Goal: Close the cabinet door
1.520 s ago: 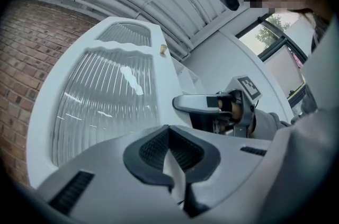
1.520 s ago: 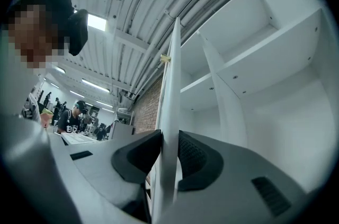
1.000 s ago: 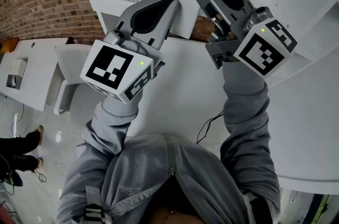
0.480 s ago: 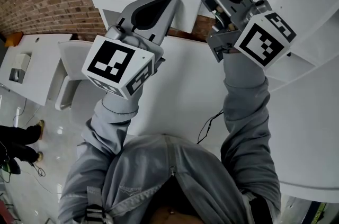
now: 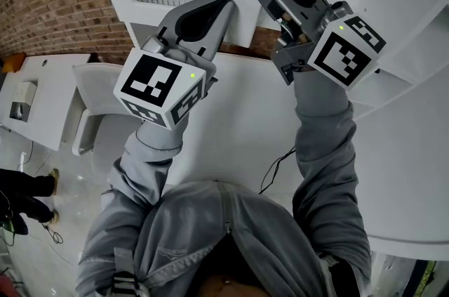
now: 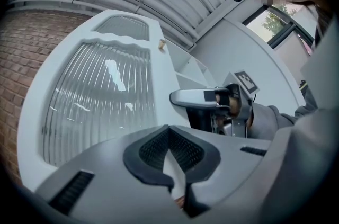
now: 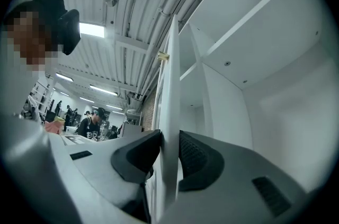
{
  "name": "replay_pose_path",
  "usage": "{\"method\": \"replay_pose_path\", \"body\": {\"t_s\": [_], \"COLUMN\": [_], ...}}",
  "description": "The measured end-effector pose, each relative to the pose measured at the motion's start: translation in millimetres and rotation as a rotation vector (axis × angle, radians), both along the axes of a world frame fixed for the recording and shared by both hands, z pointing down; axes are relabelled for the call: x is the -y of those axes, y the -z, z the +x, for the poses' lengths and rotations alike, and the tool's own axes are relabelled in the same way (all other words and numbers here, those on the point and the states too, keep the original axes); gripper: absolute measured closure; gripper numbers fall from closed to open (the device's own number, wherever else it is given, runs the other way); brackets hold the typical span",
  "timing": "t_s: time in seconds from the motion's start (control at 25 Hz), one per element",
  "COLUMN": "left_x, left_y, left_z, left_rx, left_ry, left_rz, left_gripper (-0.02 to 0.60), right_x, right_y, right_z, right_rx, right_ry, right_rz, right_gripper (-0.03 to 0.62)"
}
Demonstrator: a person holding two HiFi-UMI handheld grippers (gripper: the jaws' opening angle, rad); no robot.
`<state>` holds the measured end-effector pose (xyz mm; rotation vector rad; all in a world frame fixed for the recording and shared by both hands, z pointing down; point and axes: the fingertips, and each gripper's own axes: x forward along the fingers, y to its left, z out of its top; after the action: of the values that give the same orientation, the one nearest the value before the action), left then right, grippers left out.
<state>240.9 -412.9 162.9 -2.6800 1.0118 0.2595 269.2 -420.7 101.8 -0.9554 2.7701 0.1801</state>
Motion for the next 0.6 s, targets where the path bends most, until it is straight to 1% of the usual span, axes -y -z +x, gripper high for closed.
{"method": "replay_pose_path", "body": {"t_s": [0.4, 0.6], "left_x": [18, 21], "left_y": [-3, -3], "left_z": [5, 8], "left_rx": [-0.006, -0.003], "left_ry": [-0.010, -0.012], "left_rz": [0.002, 0.008], "left_gripper": [0.578, 0.578], "right_x": [16, 20], "right_y": [-2, -2], "right_z": [7, 10], "right_rx": [0.008, 0.013], "right_ry": [-0.008, -0.053], "right_rz": [-0.009, -0.006], "right_gripper": [0.473, 0.461]}}
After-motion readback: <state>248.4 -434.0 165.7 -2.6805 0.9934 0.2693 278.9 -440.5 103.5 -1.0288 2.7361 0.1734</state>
